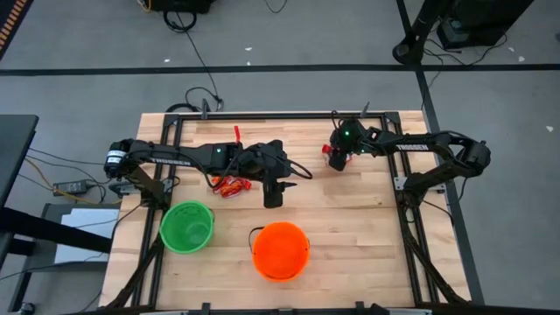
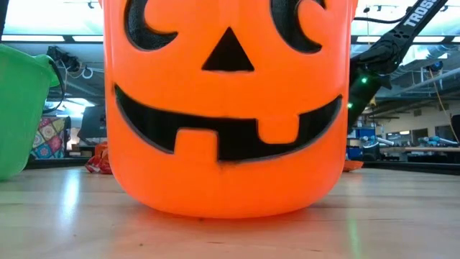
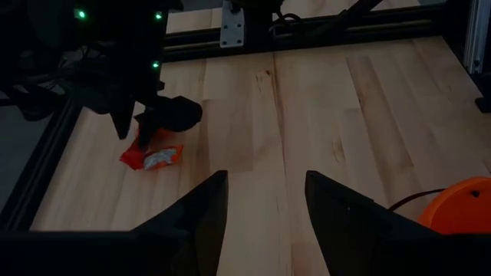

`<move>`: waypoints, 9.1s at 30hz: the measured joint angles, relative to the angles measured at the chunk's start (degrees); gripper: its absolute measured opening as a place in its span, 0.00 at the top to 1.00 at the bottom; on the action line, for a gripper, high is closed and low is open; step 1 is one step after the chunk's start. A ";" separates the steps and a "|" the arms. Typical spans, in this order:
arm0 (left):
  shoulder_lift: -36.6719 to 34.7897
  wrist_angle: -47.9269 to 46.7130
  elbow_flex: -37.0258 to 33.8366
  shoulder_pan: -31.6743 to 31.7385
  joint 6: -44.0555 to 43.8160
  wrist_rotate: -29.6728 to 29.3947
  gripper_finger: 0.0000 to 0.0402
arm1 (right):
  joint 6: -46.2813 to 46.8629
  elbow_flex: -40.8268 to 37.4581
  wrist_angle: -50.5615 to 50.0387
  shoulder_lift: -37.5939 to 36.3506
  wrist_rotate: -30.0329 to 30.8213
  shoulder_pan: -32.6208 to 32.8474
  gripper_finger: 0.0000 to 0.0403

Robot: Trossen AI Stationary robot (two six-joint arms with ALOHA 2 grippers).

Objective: Sort candy by brand, put in halloween buckets
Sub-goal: Put the red chocolate into the green bucket, then put the orange chocolate into the orange bucket

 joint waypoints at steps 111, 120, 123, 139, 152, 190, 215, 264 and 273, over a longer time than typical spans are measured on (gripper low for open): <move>-43.17 -18.79 -11.37 -0.76 -11.69 -34.36 0.55 | 12.81 100.24 18.47 68.09 -25.09 38.05 0.87; -43.17 -17.77 -11.37 -0.76 -11.69 -34.36 0.55 | 4.98 100.24 19.03 68.09 -21.78 40.92 0.87; -43.17 -17.76 -11.37 -0.76 -11.69 -34.37 0.55 | 1.29 100.24 20.30 68.09 -18.46 41.59 0.87; -43.17 -17.77 -11.37 -0.76 -11.72 -34.38 0.55 | -0.22 100.24 21.45 68.13 -18.19 41.88 0.78; -43.17 -17.77 -11.37 -0.76 -11.72 -34.38 0.55 | 0.00 100.24 21.47 68.13 -19.37 41.86 0.49; -38.25 -22.64 -11.39 -0.74 -12.13 -31.36 0.55 | 2.98 74.35 -50.90 15.09 19.97 36.33 0.50; -26.55 -19.70 -11.44 6.63 -19.73 -27.25 0.55 | 9.58 35.11 -44.76 -22.22 26.91 31.15 0.50; -0.88 -51.62 -12.20 23.12 -34.61 7.67 0.55 | 29.95 35.12 -37.15 -46.91 5.70 31.26 0.51; -0.31 -45.52 -17.93 23.12 -34.43 6.44 0.55 | 31.26 35.12 -35.88 -47.05 2.70 31.26 0.51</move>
